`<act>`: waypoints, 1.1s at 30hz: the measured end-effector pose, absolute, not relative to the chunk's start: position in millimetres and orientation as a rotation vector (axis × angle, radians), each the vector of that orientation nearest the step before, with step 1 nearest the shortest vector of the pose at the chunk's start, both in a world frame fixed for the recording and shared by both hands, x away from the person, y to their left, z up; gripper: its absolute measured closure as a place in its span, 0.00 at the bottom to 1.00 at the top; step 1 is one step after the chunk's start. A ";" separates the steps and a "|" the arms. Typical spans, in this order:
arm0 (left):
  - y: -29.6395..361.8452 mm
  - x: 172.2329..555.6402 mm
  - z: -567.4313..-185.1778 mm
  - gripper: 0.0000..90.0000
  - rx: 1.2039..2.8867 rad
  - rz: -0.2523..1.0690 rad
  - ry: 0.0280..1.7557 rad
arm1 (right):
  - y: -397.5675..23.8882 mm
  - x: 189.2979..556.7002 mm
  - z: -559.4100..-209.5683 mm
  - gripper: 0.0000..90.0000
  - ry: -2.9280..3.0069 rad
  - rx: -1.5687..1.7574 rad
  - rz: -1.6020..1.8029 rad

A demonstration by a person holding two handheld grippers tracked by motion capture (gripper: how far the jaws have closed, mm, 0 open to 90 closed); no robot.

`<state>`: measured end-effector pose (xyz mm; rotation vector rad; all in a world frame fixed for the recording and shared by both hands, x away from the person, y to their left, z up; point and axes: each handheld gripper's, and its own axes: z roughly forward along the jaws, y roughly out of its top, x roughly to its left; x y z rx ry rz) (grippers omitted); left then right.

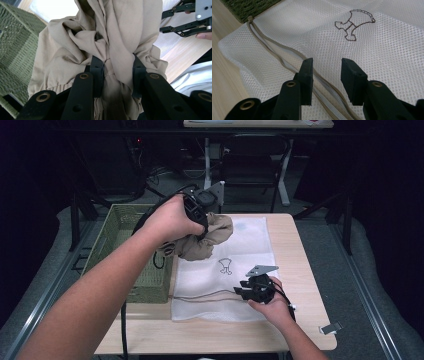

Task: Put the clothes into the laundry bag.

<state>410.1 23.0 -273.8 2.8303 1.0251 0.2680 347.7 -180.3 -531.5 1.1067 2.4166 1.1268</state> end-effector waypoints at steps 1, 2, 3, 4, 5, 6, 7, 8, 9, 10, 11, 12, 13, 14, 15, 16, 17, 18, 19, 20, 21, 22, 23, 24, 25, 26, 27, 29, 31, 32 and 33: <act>21.6 409.5 -274.2 0.79 2.838 0.270 1.017 | -180.3 347.6 -531.6 0.69 2.417 1.106 1.126; 20.7 408.8 -274.5 0.79 2.841 0.268 1.011 | -180.1 347.0 -531.7 0.69 2.419 1.109 1.126; 20.1 407.9 -275.2 0.79 2.840 0.273 1.007 | -180.4 347.0 -531.8 0.69 2.419 1.099 1.119; 19.9 407.3 -275.3 0.79 2.848 0.271 0.997 | -180.3 346.9 -532.2 0.69 2.418 1.095 1.121; 19.6 406.0 -275.7 0.79 2.848 0.270 0.998 | -180.1 346.6 -532.6 0.69 2.422 1.097 1.123; 19.8 404.9 -276.4 0.79 2.845 0.266 0.995 | -179.5 346.4 -533.4 0.69 2.426 1.100 1.124; 20.3 404.0 -277.2 0.79 2.843 0.261 0.987 | -179.2 346.3 -533.7 0.69 2.428 1.100 1.122; 20.6 403.1 -278.1 0.79 2.839 0.258 0.985 | -179.4 346.6 -533.5 0.69 2.426 1.090 1.116; 21.2 401.1 -279.8 0.79 2.842 0.257 0.975 | -178.7 346.2 -533.8 0.69 2.430 1.097 1.120; 21.2 401.1 -279.8 0.79 2.842 0.257 0.975 | -178.7 346.2 -533.8 0.69 2.430 1.097 1.120; 21.4 397.3 -283.7 0.79 2.850 0.263 0.960 | -178.2 346.5 -534.2 0.67 2.430 1.089 1.117; 21.4 396.0 -285.5 0.79 2.855 0.265 0.953 | -177.9 346.7 -534.6 0.66 2.433 1.086 1.115; 21.2 394.0 -287.8 0.79 2.859 0.263 0.948 | -178.1 347.2 -535.1 0.66 2.432 1.074 1.110; 21.2 392.8 -289.4 0.79 2.866 0.266 0.934 | -177.6 347.2 -535.6 0.66 2.435 1.078 1.110; 20.9 390.4 -292.0 0.79 2.876 0.262 0.923 | -177.0 347.2 -536.2 0.65 2.439 1.084 1.113; 20.6 389.0 -293.4 0.79 2.879 0.254 0.924 | -176.5 347.6 -537.1 0.65 2.444 1.079 1.111; 20.2 386.6 -295.7 0.79 2.889 0.246 0.911 | -176.6 348.1 -537.4 0.64 2.442 1.069 1.106; 19.7 384.9 -297.9 0.79 2.874 0.248 0.918 | -175.6 348.1 -538.2 0.64 2.446 1.069 1.106; 19.8 384.3 -298.5 0.79 2.899 0.235 0.894 | -175.3 348.2 -538.6 0.64 2.449 1.066 1.105; 19.7 383.7 -299.2 0.79 2.913 0.233 0.878 | -174.5 348.0 -539.3 0.63 2.453 1.066 1.105; 18.7 381.3 -302.0 0.79 2.905 0.230 0.880 | -173.6 347.9 -540.0 0.63 2.455 1.066 1.110; 18.1 379.9 -303.5 0.79 2.910 0.230 0.875 | -173.2 348.0 -540.4 0.62 2.455 1.055 1.104; 17.6 378.9 -304.6 0.79 2.923 0.225 0.863 | -171.9 347.4 -541.1 0.62 2.463 1.065 1.106; 17.1 377.8 -306.0 0.79 2.919 0.224 0.863 | -171.6 347.8 -541.7 0.61 2.463 1.047 1.102; 16.8 376.4 -307.6 0.79 2.918 0.222 0.857 | -170.9 347.8 -542.3 0.61 2.464 1.048 1.101; 16.5 375.3 -308.9 0.79 2.914 0.213 0.856 | -169.2 347.3 -543.0 0.61 2.473 1.058 1.102; 16.4 374.4 -309.9 0.79 2.917 0.206 0.849 | -169.0 347.9 -543.6 0.60 2.472 1.041 1.094; 16.6 373.4 -311.5 0.79 2.929 0.197 0.832 | -167.4 348.2 -545.1 0.60 2.480 1.044 1.091; 16.4 371.8 -314.4 0.79 2.920 0.195 0.840 | -166.6 349.3 -546.2 0.60 2.481 1.046 1.089; 16.5 371.6 -314.8 0.79 2.926 0.192 0.836 | -166.0 350.0 -546.9 0.60 2.484 1.044 1.088; 16.6 371.4 -315.6 0.79 2.931 0.190 0.831 | -165.3 350.0 -547.2 0.60 2.484 1.049 1.084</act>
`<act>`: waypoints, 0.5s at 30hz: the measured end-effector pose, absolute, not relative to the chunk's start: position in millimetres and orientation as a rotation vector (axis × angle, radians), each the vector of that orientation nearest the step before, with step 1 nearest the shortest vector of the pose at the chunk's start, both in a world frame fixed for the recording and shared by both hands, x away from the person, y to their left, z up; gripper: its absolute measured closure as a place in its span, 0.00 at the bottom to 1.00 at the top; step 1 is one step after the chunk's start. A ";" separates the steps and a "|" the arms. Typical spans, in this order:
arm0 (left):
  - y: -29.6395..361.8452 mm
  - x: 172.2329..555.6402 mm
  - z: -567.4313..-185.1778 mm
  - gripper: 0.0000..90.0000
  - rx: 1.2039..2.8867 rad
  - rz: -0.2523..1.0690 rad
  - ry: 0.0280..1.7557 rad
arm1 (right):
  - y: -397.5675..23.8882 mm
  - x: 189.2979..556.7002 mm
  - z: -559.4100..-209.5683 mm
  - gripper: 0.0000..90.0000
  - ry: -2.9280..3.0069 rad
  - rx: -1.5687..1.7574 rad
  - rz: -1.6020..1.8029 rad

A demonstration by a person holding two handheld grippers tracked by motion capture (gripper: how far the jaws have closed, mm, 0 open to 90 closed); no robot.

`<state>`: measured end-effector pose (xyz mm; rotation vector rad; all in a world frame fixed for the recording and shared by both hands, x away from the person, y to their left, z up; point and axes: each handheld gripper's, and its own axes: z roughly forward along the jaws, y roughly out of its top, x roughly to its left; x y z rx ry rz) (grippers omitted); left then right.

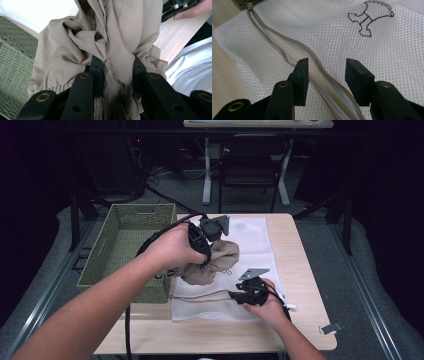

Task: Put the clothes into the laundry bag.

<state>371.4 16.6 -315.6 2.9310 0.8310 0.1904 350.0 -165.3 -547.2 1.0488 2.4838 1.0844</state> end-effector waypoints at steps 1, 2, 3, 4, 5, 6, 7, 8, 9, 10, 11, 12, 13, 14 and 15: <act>16.9 371.1 -316.1 0.79 2.939 0.181 0.829 | -164.6 350.2 -547.5 0.60 2.484 1.051 1.085; 17.2 370.4 -317.6 0.79 2.931 0.189 0.832 | -164.2 350.4 -547.7 0.60 2.485 1.046 1.078; 17.5 370.2 -318.4 0.79 2.935 0.178 0.834 | -163.3 350.6 -548.8 0.60 2.490 1.043 1.082; 18.3 370.4 -319.2 0.79 2.951 0.173 0.824 | -162.3 350.2 -548.9 0.59 2.496 1.054 1.075; 18.3 370.4 -319.2 0.79 2.951 0.173 0.824 | -162.3 350.2 -548.9 0.59 2.496 1.054 1.075; 18.5 369.5 -321.2 0.79 2.946 0.176 0.833 | -161.5 351.1 -549.9 0.59 2.494 1.035 1.071; 18.8 369.5 -321.5 0.79 2.954 0.168 0.832 | -161.3 351.3 -550.0 0.59 2.494 1.031 1.067; 19.1 368.9 -323.3 0.79 2.951 0.174 0.834 | -160.7 351.4 -550.4 0.59 2.495 1.032 1.065; 19.2 368.7 -324.2 0.79 2.957 0.173 0.835 | -159.4 351.2 -551.1 0.59 2.503 1.040 1.066; 19.4 368.8 -324.9 0.79 2.970 0.171 0.825 | -159.0 351.6 -551.4 0.59 2.502 1.031 1.061; 19.3 368.6 -325.6 0.79 2.984 0.169 0.822 | -158.6 351.9 -551.8 0.59 2.507 1.022 1.058; 19.1 368.0 -326.9 0.79 2.989 0.167 0.822 | -157.7 351.9 -552.4 0.59 2.511 1.023 1.054; 18.8 367.2 -327.9 0.79 2.985 0.166 0.828 | -156.8 352.3 -553.2 0.59 2.511 1.024 1.043; 18.8 366.8 -328.7 0.79 2.991 0.169 0.818 | -156.5 352.7 -553.7 0.59 2.512 1.022 1.040; 18.4 366.3 -328.9 0.79 2.994 0.166 0.820 | -156.0 353.0 -554.3 0.59 2.512 1.023 1.037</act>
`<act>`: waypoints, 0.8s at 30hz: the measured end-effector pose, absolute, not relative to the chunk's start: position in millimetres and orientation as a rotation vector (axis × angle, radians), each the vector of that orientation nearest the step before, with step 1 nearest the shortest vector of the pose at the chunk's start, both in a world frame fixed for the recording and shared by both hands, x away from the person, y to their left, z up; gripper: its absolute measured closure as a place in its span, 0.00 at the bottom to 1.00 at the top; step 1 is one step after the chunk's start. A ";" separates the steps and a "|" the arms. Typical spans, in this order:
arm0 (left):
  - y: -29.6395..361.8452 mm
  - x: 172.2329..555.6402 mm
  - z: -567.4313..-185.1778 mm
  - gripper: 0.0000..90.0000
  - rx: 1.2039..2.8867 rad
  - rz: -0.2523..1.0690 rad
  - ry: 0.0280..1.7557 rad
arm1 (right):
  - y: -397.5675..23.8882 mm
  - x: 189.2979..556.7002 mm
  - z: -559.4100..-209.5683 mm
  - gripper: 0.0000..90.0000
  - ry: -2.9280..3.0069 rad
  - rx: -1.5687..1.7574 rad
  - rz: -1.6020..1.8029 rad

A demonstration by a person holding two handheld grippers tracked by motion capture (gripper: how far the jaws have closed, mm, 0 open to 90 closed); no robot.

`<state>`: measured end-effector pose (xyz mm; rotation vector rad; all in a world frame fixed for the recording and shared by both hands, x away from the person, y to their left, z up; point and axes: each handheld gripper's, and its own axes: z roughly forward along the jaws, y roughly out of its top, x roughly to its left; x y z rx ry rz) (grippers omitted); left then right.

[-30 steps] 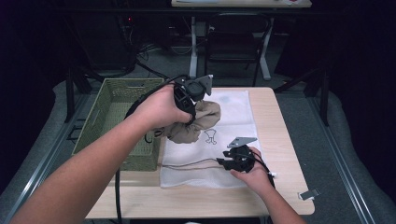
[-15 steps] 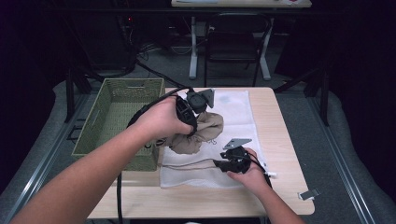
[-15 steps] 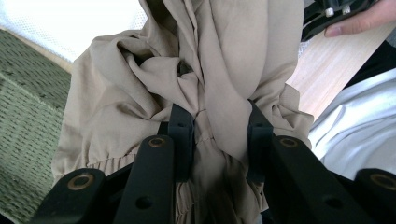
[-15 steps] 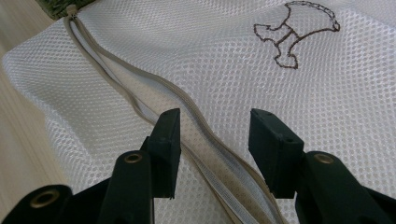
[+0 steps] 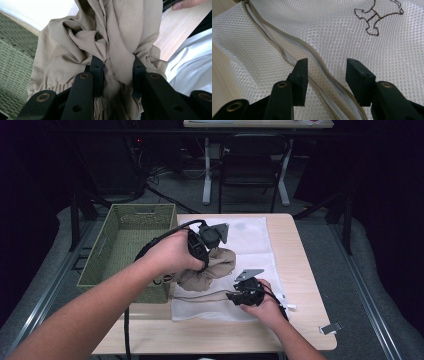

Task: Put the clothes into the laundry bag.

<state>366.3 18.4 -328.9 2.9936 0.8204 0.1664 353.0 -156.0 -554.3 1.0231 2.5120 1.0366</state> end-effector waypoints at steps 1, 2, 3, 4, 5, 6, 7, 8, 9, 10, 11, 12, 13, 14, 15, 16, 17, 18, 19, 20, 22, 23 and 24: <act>18.3 365.5 -329.5 0.79 2.991 0.169 0.819 | -155.5 353.4 -554.7 0.60 2.513 1.027 1.036; 18.2 364.9 -329.7 0.79 2.991 0.170 0.816 | -155.2 353.8 -555.0 0.60 2.515 1.031 1.032; 18.1 364.0 -330.3 0.79 2.987 0.173 0.815 | -155.1 354.3 -555.4 0.61 2.518 1.028 1.029; 18.1 363.4 -330.7 0.79 2.988 0.168 0.812 | -154.9 354.7 -555.7 0.63 2.521 1.025 1.023; 18.1 363.4 -330.7 0.79 2.988 0.168 0.812 | -154.4 354.7 -555.8 0.64 2.517 1.028 1.017; 17.9 362.6 -331.1 0.79 2.991 0.164 0.812 | -154.4 354.7 -555.8 0.64 2.517 1.028 1.017; 18.0 361.6 -331.7 0.79 3.003 0.162 0.803 | -153.5 355.0 -556.6 0.68 2.524 1.030 1.010; 18.1 361.1 -332.0 0.79 3.000 0.164 0.799 | -153.5 354.9 -556.5 0.69 2.528 1.032 1.007; 18.5 360.6 -331.7 0.79 3.001 0.154 0.799 | -153.4 355.0 -556.6 0.70 2.526 1.033 1.008; 18.8 360.5 -331.5 0.79 3.000 0.157 0.791 | -153.7 355.7 -556.6 0.71 2.526 1.027 1.009; 18.8 360.5 -331.5 0.79 3.000 0.157 0.791 | -153.7 355.7 -556.6 0.71 2.526 1.027 1.009; 19.2 359.9 -331.4 0.79 2.997 0.155 0.796 | -153.8 356.1 -556.5 0.73 2.525 1.027 1.012; 20.0 359.6 -331.7 0.79 3.005 0.159 0.789 | -154.1 356.6 -556.1 0.76 2.520 1.029 1.017; 20.0 358.7 -332.5 0.79 3.000 0.162 0.796 | -154.1 356.7 -556.1 0.78 2.520 1.031 1.019; 20.1 358.2 -332.7 0.79 3.004 0.161 0.795 | -154.2 357.1 -556.1 0.80 2.520 1.028 1.019; 20.4 357.7 -332.9 0.79 3.006 0.163 0.790 | -153.8 357.2 -556.3 0.82 2.524 1.034 1.025; 20.6 357.4 -333.1 0.79 3.007 0.157 0.789 | -153.5 357.0 -556.2 0.83 2.532 1.039 1.029; 20.8 356.9 -333.7 0.79 3.003 0.161 0.786 | -153.4 357.2 -556.1 0.85 2.531 1.035 1.028; 21.0 356.3 -334.2 0.79 3.002 0.160 0.786 | -153.4 357.7 -555.9 0.87 2.531 1.025 1.029; 21.2 355.8 -334.6 0.79 3.003 0.159 0.786 | -153.1 357.4 -555.4 0.88 2.532 1.032 1.028; 21.6 355.4 -334.5 0.79 3.013 0.157 0.773 | -152.9 357.4 -554.6 0.90 2.535 1.036 1.027; 22.0 354.9 -334.7 0.79 3.010 0.159 0.769 | -152.9 357.4 -554.3 0.91 2.537 1.036 1.026; 22.3 353.9 -334.6 0.79 2.998 0.155 0.780 | -152.8 357.6 -554.1 0.92 2.537 1.034 1.027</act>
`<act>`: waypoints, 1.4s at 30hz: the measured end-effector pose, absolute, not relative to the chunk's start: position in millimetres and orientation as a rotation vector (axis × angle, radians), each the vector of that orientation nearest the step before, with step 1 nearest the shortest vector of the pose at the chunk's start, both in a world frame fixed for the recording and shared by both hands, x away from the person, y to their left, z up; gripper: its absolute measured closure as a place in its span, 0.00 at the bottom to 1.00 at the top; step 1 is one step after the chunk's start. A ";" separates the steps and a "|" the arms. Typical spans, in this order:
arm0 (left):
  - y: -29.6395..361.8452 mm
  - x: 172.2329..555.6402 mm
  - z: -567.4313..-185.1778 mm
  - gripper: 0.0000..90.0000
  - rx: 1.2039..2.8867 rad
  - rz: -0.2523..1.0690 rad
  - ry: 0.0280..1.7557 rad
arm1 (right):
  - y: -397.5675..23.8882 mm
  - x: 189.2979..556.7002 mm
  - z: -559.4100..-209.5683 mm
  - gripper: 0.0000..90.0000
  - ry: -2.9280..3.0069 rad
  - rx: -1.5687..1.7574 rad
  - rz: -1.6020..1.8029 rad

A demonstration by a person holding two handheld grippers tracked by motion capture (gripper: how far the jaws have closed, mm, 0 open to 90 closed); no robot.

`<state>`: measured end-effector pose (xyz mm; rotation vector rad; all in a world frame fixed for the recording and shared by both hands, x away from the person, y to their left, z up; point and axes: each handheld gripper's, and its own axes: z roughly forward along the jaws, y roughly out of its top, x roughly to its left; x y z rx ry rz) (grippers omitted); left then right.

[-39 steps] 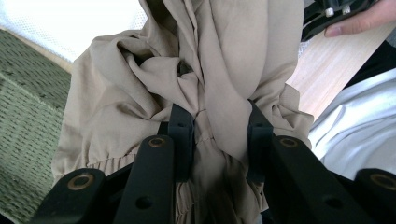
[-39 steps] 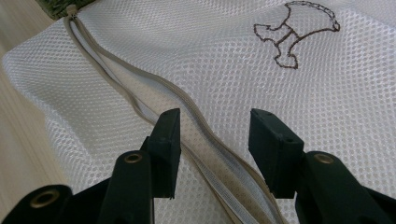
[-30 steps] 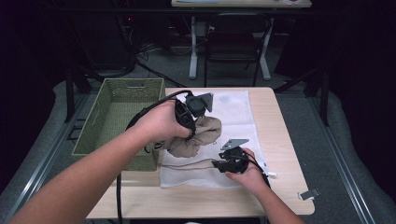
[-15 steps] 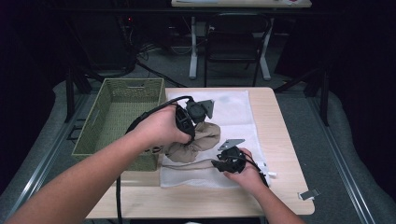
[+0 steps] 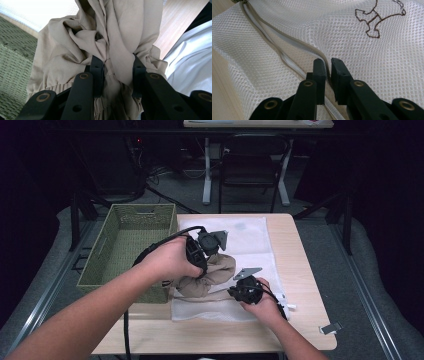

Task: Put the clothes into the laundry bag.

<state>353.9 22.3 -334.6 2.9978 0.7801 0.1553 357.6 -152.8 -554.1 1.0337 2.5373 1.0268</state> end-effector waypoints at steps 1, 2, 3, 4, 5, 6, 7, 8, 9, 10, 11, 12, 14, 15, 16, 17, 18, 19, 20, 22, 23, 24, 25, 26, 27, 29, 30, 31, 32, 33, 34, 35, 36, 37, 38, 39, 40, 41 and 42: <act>22.6 353.8 -334.5 0.79 2.996 0.153 0.780 | -152.8 357.8 -553.9 0.92 2.538 1.034 1.028; 22.9 353.6 -334.4 0.79 2.997 0.150 0.783 | -152.7 357.9 -553.7 0.93 2.539 1.035 1.028; 23.4 353.2 -335.0 0.79 2.993 0.157 0.783 | -152.6 358.0 -553.6 0.94 2.540 1.034 1.028; 23.8 353.4 -334.8 0.79 3.004 0.157 0.776 | -152.7 358.3 -553.2 0.95 2.542 1.036 1.027; 24.0 353.4 -334.9 0.79 3.008 0.161 0.770 | -152.5 358.4 -552.9 0.95 2.543 1.040 1.027; 24.1 352.5 -335.8 0.79 2.997 0.167 0.780 | -152.4 358.5 -552.5 0.96 2.543 1.039 1.027; 24.5 352.3 -335.7 0.79 3.000 0.155 0.782 | -152.6 358.7 -551.8 0.96 2.547 1.039 1.027; 24.8 351.9 -336.2 0.79 2.996 0.157 0.782 | -152.6 359.0 -551.1 0.96 2.548 1.039 1.028; 25.2 351.5 -336.5 0.79 2.995 0.162 0.779 | -152.7 359.2 -550.5 0.96 2.547 1.040 1.030; 25.6 351.2 -336.7 0.79 2.997 0.156 0.777 | -153.1 359.5 -549.7 0.96 2.544 1.048 1.037; 26.0 351.1 -336.8 0.79 3.003 0.156 0.771 | -153.5 360.1 -549.4 0.97 2.545 1.054 1.040; 26.3 350.2 -337.6 0.79 2.994 0.160 0.778 | -154.1 361.0 -549.4 0.97 2.544 1.049 1.046; 27.0 349.1 -338.3 0.79 2.993 0.152 0.785 | -154.4 361.5 -547.7 0.97 2.547 1.050 1.044; 27.5 348.4 -338.9 0.79 2.991 0.154 0.785 | -154.4 362.0 -547.0 0.97 2.547 1.041 1.045; 27.9 348.1 -339.6 0.79 2.990 0.157 0.781 | -154.2 362.1 -545.7 0.97 2.549 1.039 1.044; 28.4 348.0 -340.2 0.79 2.996 0.148 0.774 | -153.9 361.9 -544.9 0.97 2.550 1.042 1.042; 28.7 347.0 -341.5 0.79 2.987 0.150 0.785 | -154.0 362.6 -543.9 0.97 2.552 1.034 1.041; 29.2 347.4 -341.8 0.79 2.999 0.147 0.774 | -154.3 363.2 -542.8 0.97 2.557 1.034 1.042; 29.7 347.0 -342.7 0.79 2.997 0.151 0.773 | -155.0 364.0 -541.6 0.97 2.555 1.034 1.045; 31.0 346.1 -343.9 0.79 2.994 0.140 0.774 | -156.6 365.2 -538.6 0.97 2.556 1.046 1.051; 31.9 345.4 -344.4 0.79 2.993 0.145 0.773 | -157.6 365.8 -537.4 0.97 2.554 1.049 1.062; 32.5 345.2 -344.5 0.79 2.994 0.141 0.771 | -158.5 366.7 -535.9 0.97 2.554 1.064 1.070; 33.2 344.6 -344.9 0.79 2.986 0.139 0.776 | -158.8 367.5 -535.0 0.97 2.549 1.073 1.071; 33.7 344.3 -345.0 0.79 2.986 0.143 0.772 | -159.3 368.7 -533.6 0.97 2.550 1.086 1.082; 34.2 343.7 -345.2 0.79 2.982 0.136 0.775 | -159.6 369.8 -532.7 0.97 2.552 1.086 1.081; 35.1 343.4 -345.2 0.79 2.982 0.135 0.771 | -159.4 371.9 -528.8 0.97 2.555 1.090 1.085; 35.6 343.2 -345.7 0.79 2.980 0.136 0.771 | -159.3 373.6 -525.7 0.97 2.550 1.087 1.094; 36.1 343.1 -345.9 0.79 2.980 0.135 0.769 | -159.6 375.0 -523.9 0.97 2.552 1.085 1.098; 36.6 342.8 -346.4 0.79 2.977 0.133 0.774 | -159.5 376.8 -521.3 0.97 2.554 1.082 1.102; 37.1 343.0 -346.5 0.79 2.982 0.130 0.772 | -159.3 378.6 -518.9 0.97 2.554 1.079 1.110; 37.4 342.6 -346.8 0.79 2.976 0.127 0.781 | -159.1 380.5 -516.4 0.97 2.558 1.079 1.118; 38.3 342.5 -346.8 0.79 2.978 0.133 0.774 | -158.9 381.8 -514.6 0.97 2.560 1.082 1.123; 38.7 342.0 -346.7 0.79 2.975 0.132 0.779 | -158.0 384.0 -511.9 0.97 2.560 1.084 1.132; 39.3 341.7 -346.3 0.79 2.976 0.135 0.776 | -157.9 385.4 -510.2 0.97 2.565 1.077 1.130; 39.6 341.0 -346.1 0.79 2.973 0.133 0.782 | -157.2 387.2 -507.5 0.97 2.565 1.072 1.132; 40.0 340.4 -345.8 0.79 2.972 0.131 0.784 | -156.8 388.7 -505.5 0.97 2.563 1.074 1.140; 40.2 340.1 -345.5 0.79 2.975 0.134 0.780 | -156.3 390.1 -503.5 0.97 2.566 1.070 1.136; 40.3 339.6 -345.7 0.79 2.974 0.136 0.780 | -156.2 391.2 -501.1 0.97 2.568 1.065 1.131; 40.4 339.2 -345.9 0.79 2.972 0.132 0.782 | -155.6 392.7 -499.0 0.97 2.565 1.055 1.141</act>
